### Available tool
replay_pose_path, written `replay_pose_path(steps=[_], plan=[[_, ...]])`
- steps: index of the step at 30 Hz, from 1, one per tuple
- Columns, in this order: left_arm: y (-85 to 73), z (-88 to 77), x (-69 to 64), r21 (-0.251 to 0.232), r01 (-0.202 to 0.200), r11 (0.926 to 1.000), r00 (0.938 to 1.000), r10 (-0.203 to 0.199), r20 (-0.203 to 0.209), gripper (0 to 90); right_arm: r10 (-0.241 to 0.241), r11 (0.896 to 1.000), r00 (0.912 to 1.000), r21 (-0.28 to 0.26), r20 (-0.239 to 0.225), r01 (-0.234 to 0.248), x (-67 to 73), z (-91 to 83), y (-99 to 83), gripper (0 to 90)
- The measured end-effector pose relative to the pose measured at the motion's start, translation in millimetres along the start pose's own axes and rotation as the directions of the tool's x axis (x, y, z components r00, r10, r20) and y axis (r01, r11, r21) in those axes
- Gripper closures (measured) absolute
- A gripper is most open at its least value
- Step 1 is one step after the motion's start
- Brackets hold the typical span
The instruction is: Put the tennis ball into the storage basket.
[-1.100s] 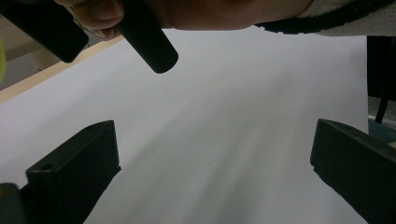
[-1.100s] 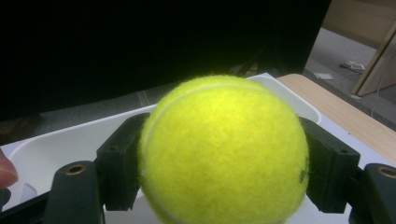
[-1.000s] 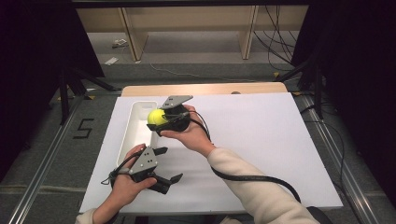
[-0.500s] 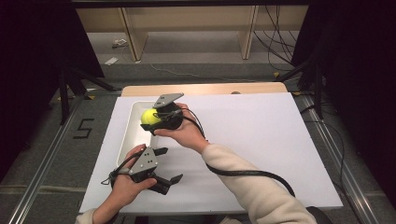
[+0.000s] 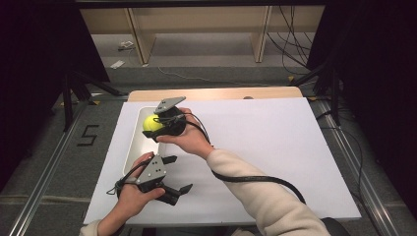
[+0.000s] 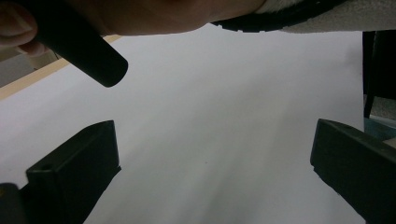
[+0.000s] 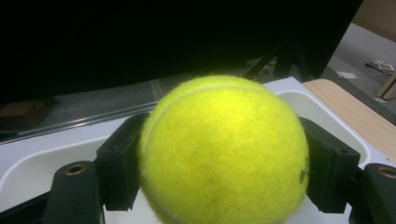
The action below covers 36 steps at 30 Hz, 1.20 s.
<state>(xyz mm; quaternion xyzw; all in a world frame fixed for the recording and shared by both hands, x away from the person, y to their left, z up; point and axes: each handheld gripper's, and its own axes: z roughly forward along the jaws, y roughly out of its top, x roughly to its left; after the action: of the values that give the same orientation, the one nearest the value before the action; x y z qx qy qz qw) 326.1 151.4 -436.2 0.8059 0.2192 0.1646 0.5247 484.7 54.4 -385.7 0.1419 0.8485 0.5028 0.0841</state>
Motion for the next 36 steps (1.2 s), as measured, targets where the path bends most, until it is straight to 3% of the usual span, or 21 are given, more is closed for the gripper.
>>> replay_pose_path(steps=[21, 36], plan=[[0.5, 0.0, -1.0, -0.002, -0.003, 1.0, 1.0, 0.003, 0.005, 0.6, -0.008, 0.999, 0.9991, 0.048, -0.042, 0.01, 0.8, 21.1, 6.0, 26.7], [0.5, 0.5, -1.5, -0.001, -0.002, 1.0, 1.0, 0.002, 0.009, 0.7, -0.006, 0.998, 0.9989, 0.068, -0.047, 0.009, 0.0, 28.8, 3.7, 26.6]])
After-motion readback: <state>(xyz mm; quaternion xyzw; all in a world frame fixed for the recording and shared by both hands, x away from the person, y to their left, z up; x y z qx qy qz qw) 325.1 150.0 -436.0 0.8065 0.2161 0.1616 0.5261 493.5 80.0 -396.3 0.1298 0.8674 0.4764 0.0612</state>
